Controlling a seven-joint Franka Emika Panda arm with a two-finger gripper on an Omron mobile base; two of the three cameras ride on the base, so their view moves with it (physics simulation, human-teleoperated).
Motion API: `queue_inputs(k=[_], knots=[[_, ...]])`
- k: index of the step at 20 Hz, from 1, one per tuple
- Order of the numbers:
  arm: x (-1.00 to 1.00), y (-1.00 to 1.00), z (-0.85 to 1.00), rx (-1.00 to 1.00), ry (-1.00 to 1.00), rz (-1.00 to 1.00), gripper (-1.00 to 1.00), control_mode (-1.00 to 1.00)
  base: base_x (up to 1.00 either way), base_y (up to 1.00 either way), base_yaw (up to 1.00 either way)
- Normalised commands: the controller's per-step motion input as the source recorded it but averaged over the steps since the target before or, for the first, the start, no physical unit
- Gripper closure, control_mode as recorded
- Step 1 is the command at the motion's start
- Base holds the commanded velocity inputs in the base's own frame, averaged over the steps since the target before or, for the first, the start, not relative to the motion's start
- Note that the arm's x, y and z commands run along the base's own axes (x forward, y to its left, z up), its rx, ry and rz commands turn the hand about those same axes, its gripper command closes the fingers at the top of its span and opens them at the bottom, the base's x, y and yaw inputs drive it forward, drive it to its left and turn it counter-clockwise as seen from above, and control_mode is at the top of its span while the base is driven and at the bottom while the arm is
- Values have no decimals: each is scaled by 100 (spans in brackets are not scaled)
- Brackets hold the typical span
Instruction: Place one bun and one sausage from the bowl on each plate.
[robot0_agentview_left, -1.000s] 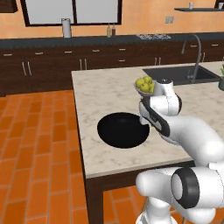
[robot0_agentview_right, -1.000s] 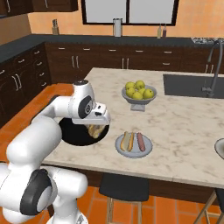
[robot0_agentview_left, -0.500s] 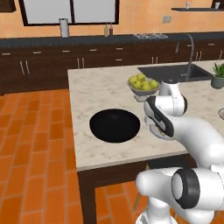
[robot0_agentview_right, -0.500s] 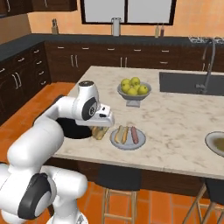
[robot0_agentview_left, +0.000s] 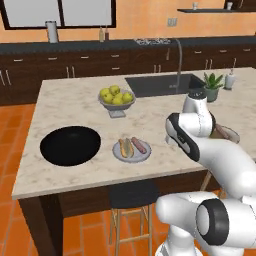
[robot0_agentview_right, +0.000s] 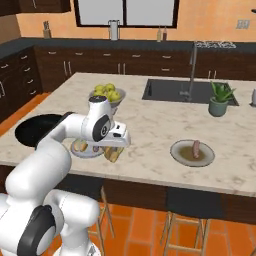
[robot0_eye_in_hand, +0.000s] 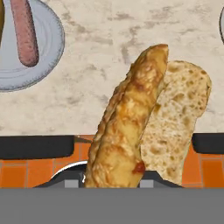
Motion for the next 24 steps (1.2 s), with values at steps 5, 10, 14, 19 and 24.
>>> queue_inputs(k=[5,10,14,19,24], knots=[[0,0,0,0,0,0,100,100,0,-93,0],[0,0,0,0,0,0,100,100,0,-80,-1],[0,0,0,0,0,0,100,100,0,-53,0],[0,0,0,0,0,0,100,100,6,-51,0],[0,0,0,0,0,0,100,100,14,-39,0]])
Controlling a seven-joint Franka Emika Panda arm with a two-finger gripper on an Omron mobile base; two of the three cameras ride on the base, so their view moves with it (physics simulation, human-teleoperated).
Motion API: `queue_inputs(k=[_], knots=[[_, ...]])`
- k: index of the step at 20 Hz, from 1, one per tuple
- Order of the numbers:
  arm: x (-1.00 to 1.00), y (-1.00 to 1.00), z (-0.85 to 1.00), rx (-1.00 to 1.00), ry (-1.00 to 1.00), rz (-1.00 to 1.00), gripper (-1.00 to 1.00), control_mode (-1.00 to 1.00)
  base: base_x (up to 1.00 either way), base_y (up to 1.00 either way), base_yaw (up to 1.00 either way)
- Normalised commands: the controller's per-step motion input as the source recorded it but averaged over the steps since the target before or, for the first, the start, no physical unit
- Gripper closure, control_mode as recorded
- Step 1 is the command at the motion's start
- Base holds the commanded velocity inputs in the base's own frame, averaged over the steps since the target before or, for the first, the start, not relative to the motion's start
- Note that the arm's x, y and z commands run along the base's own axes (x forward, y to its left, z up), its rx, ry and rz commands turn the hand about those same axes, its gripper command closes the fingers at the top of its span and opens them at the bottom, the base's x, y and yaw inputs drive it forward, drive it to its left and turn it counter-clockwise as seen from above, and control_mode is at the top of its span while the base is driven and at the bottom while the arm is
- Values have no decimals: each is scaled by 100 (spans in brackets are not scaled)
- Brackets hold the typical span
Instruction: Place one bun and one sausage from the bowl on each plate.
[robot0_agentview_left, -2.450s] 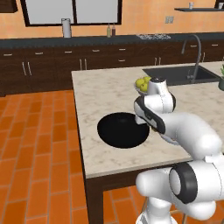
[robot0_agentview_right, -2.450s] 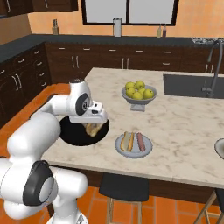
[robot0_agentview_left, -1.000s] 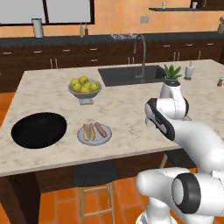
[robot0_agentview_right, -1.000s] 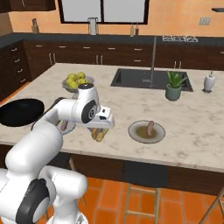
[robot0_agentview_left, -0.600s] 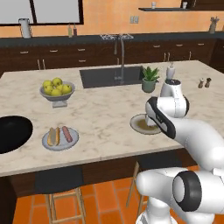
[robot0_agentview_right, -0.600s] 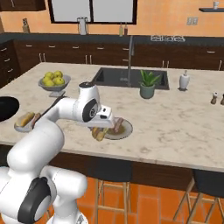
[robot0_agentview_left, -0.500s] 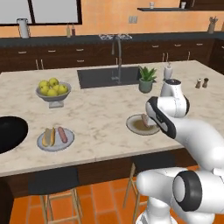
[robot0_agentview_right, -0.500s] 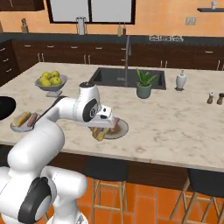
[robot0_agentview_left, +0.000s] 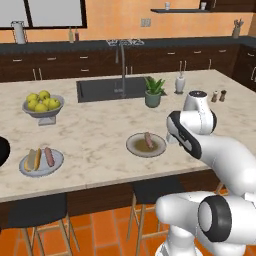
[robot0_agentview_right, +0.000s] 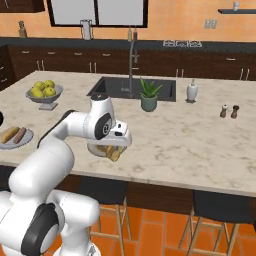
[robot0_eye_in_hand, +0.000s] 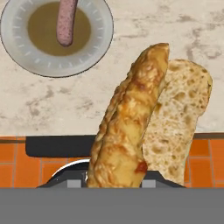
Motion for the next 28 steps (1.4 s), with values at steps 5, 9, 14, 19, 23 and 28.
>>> queue_inputs(k=[5,9,14,19,23,28], knots=[[0,0,0,0,0,0,100,100,3,29,0],[0,0,0,0,0,0,100,100,18,39,3],[0,0,0,0,0,0,100,100,55,8,5],[2,0,0,0,0,0,100,-100,44,0,0],[39,33,-16,0,0,0,100,-100,0,0,0],[68,59,-28,0,1,0,100,-100,0,0,0]])
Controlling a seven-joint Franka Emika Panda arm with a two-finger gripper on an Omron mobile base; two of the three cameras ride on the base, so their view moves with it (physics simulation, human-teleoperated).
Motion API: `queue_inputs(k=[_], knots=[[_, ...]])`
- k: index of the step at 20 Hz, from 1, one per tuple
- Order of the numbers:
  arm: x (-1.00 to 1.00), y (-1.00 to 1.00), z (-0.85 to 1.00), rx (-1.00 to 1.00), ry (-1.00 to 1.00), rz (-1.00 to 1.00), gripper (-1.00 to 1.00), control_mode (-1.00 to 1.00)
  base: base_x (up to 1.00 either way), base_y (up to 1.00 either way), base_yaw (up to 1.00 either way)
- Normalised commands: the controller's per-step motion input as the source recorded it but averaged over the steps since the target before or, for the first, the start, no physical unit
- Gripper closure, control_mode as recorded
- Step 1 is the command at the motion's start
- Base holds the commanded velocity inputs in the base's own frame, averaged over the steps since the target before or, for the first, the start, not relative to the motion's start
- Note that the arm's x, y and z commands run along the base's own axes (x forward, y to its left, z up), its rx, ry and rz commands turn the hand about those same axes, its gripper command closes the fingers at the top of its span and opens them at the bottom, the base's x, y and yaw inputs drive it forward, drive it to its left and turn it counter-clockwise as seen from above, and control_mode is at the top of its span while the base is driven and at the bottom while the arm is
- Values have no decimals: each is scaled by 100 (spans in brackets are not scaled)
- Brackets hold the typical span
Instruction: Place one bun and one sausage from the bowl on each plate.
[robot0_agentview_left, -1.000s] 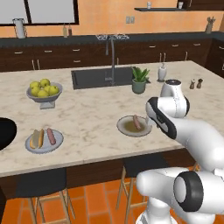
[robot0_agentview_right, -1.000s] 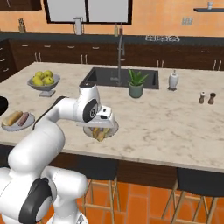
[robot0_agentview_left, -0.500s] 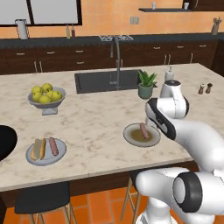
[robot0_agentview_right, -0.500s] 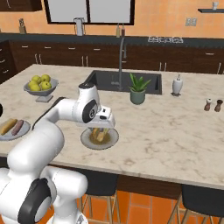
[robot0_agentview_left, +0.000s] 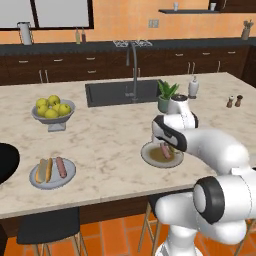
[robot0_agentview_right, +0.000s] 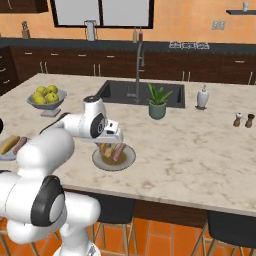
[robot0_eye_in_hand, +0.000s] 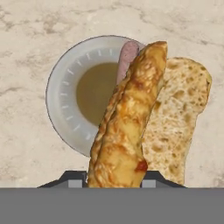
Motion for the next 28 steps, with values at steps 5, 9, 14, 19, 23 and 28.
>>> queue_inputs(k=[5,9,14,19,23,28], knots=[[61,33,-32,2,5,1,100,-100,0,0,0],[34,2,-45,0,0,0,100,-100,0,0,0],[6,0,-47,0,1,0,100,-100,0,0,0],[2,12,-7,0,0,0,100,-100,0,0,0],[23,11,-19,0,1,0,100,-100,0,0,0],[35,0,-15,0,1,0,100,-100,0,0,0]])
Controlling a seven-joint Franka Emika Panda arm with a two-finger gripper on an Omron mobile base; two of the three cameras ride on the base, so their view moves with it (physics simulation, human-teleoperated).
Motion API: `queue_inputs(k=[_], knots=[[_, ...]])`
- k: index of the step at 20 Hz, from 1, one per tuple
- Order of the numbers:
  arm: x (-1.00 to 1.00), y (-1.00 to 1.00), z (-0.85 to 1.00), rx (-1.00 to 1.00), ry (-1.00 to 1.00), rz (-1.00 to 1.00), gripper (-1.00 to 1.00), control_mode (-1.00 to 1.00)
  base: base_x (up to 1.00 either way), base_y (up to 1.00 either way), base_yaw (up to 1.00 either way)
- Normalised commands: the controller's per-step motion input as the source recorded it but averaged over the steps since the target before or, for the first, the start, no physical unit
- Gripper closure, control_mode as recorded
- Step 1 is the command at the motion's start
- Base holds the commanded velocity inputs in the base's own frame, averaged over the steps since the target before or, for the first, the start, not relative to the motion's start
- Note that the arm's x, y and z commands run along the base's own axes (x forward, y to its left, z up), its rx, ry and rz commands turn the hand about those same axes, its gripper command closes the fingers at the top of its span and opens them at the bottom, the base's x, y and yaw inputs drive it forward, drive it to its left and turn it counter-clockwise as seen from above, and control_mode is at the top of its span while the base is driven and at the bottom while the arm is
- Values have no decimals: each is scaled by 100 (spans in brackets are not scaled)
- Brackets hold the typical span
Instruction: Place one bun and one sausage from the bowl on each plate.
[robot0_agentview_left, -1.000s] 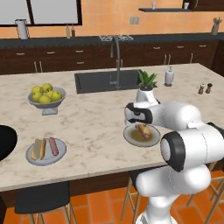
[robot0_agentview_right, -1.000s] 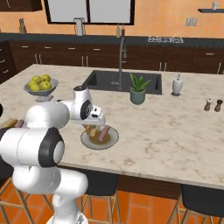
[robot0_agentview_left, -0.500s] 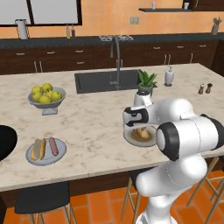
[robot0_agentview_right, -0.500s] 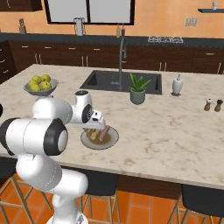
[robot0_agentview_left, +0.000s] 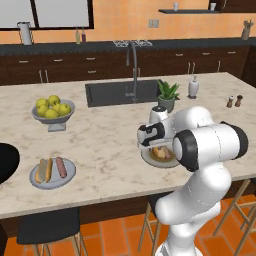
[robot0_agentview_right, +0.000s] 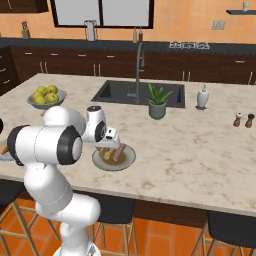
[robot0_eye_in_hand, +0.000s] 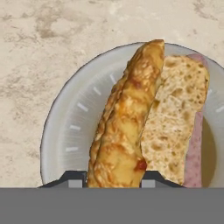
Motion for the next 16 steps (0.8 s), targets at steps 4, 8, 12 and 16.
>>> queue_inputs(k=[4,8,12,16], knots=[[2,0,-2,0,0,0,-100,-100,0,0,0],[0,0,0,0,0,0,-100,-100,0,0,0],[1,0,0,0,0,0,-100,-100,0,0,0],[0,0,-5,0,0,0,-100,-100,0,0,0]])
